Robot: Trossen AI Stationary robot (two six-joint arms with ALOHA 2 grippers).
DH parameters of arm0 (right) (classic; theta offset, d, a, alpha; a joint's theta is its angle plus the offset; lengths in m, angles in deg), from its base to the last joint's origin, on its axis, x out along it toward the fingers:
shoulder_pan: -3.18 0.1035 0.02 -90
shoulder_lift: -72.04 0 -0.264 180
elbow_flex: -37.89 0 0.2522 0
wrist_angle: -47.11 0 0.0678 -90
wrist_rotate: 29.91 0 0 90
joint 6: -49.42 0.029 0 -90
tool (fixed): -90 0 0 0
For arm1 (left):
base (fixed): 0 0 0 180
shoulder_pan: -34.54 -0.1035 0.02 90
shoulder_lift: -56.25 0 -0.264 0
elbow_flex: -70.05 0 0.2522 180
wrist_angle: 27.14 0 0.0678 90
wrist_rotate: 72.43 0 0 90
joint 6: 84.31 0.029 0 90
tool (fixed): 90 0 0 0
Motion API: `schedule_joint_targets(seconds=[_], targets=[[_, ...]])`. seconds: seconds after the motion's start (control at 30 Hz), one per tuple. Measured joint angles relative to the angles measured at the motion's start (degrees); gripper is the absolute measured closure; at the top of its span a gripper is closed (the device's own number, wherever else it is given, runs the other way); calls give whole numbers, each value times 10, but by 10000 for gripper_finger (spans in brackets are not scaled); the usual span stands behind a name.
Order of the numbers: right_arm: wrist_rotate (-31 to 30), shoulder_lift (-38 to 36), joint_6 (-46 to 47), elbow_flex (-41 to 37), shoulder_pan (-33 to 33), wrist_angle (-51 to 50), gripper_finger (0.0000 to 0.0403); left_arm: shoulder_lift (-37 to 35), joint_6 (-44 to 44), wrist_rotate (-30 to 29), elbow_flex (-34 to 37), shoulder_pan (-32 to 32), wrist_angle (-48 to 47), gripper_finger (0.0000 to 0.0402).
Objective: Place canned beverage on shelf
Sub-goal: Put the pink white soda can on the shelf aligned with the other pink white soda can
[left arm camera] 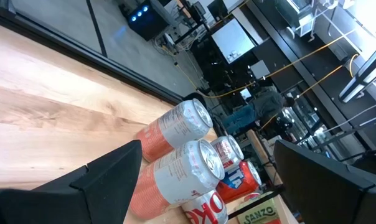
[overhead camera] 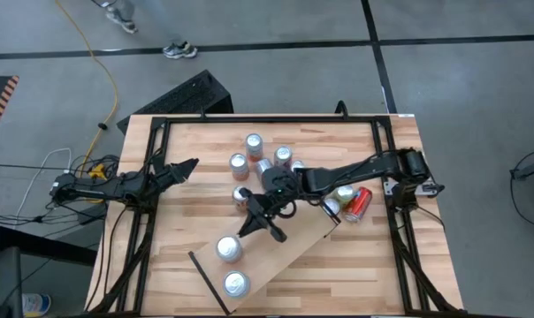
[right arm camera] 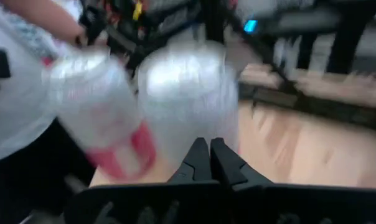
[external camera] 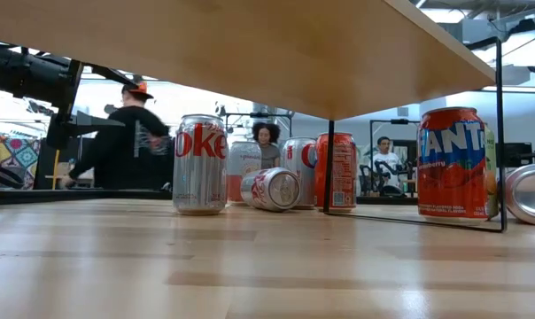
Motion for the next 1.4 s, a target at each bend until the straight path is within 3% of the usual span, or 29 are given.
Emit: schedule_joint_targets(seconds=[0.5,0.6,0.7,1.4], targets=[[83,20,11,2,-1,76,403,0,0,0,0,0,0,51],[73,20,13,2,-1,71,403,0,0,-1,0,0,0,51],[10,20,46,2,-5,46,403,0,0,-1,0,0,0,51],[30,36,42,13,6,78,403,0,-2,1,0,0,0,51]])
